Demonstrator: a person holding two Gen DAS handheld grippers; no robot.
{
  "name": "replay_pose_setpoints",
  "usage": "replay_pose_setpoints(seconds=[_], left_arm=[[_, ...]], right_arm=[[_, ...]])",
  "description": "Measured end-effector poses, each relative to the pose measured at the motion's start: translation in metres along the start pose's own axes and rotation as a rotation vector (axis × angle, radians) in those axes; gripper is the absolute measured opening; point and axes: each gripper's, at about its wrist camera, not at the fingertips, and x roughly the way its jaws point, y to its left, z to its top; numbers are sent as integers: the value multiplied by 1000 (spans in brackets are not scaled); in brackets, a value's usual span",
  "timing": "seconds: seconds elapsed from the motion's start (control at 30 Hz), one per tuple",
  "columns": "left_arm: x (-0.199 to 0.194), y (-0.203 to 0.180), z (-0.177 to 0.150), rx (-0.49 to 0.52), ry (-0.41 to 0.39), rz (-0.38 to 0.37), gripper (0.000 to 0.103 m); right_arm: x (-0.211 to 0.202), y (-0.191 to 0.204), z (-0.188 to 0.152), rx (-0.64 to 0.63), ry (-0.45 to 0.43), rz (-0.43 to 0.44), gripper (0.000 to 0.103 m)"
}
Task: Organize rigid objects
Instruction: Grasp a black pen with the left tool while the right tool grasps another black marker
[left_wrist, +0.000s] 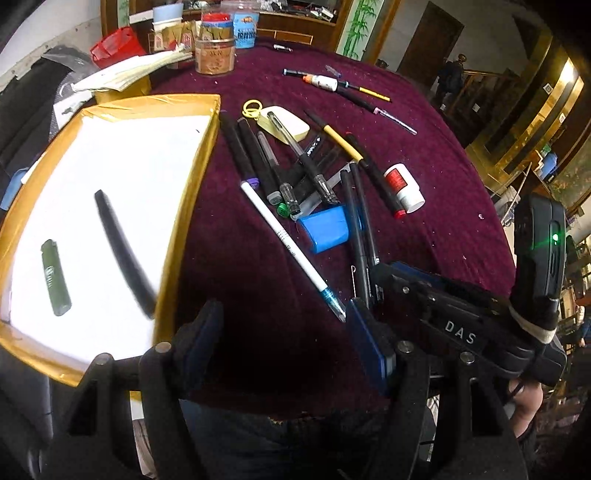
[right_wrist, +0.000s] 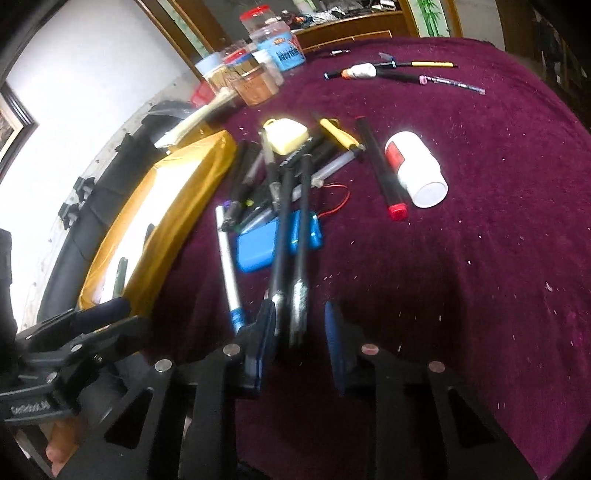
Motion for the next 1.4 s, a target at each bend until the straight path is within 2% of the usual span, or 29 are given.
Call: replay_pose_setpoints(seconds=[0.27, 0.33, 0.47, 0.57, 0.67, 0.73, 0.83, 0.97, 1.1, 1.27, 1.4], left_arm=[[17, -9, 19, 23, 34, -37, 68], [21, -14, 24, 28, 47, -55, 68], [36, -30, 32, 63, 76, -90, 67], [53, -39, 37, 64, 123, -116, 57], [69, -48, 43, 48, 164, -138, 39], [78, -51, 44, 39, 193, -122, 13], [76, -51, 42, 32, 177, -101, 12], [61, -41, 34, -6, 158, -141, 12], [23, -24, 29, -50, 98, -196, 12], [-40, 39, 26, -153, 12, -219, 12], [-75, 106, 13, -265, -58, -145, 12]], right_arm=[[21, 0, 21, -36, 14, -5, 23], [22, 1, 23, -55, 23, -7, 12], [12, -9, 17, -46, 14, 2, 9], [2, -19, 12, -33, -3, -20, 9], [-6, -25, 10, -36, -23, -59, 9], [-8, -30, 9, -23, -25, -66, 9], [-10, -31, 7, -22, -26, -61, 9], [-14, -27, 5, -29, -40, -48, 9], [-25, -12, 7, -51, -78, -9, 9], [-37, 29, 6, -124, -101, 60, 9], [-32, 70, 5, -199, -96, 93, 9]])
